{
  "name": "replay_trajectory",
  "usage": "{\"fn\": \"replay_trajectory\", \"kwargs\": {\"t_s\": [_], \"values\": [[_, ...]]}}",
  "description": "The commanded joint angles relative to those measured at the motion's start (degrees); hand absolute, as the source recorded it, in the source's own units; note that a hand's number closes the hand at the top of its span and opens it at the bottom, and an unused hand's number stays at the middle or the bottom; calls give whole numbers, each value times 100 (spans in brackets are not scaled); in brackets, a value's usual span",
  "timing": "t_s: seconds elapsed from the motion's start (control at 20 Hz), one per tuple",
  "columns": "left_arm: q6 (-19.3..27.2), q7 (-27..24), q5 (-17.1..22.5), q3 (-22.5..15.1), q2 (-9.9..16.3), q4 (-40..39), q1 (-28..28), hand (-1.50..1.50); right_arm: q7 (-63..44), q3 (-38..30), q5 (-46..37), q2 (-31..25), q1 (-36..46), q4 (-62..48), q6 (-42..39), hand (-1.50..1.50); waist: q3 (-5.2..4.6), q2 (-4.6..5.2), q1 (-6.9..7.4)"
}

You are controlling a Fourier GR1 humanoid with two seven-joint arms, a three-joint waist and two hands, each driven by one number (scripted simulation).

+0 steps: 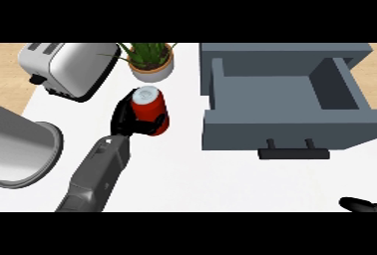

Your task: Pick up the can, place it into the drawer and close the drawer

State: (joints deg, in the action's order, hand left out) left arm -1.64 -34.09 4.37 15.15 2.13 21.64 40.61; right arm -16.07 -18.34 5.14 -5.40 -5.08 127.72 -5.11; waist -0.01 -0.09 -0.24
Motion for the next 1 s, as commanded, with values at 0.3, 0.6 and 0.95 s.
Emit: {"fn": "replay_trajectory", "kwargs": {"t_s": [0.3, 0.6, 0.95], "values": [[662, 1832, 252, -929, -210, 1750, 669, 150, 169, -198, 230, -14, -364, 98, -222, -150, 8, -43, -11], [1236, 3086, 581, -1471, -212, 2849, 957, 150, -169, -149, 154, -72, -19, 188, -33, -150, 2, -20, -9], [1844, 4137, 558, -1827, -213, 3300, 1834, 150, -110, -80, -107, -3, -31, 202, 67, -150, 3, -6, -40]]}}
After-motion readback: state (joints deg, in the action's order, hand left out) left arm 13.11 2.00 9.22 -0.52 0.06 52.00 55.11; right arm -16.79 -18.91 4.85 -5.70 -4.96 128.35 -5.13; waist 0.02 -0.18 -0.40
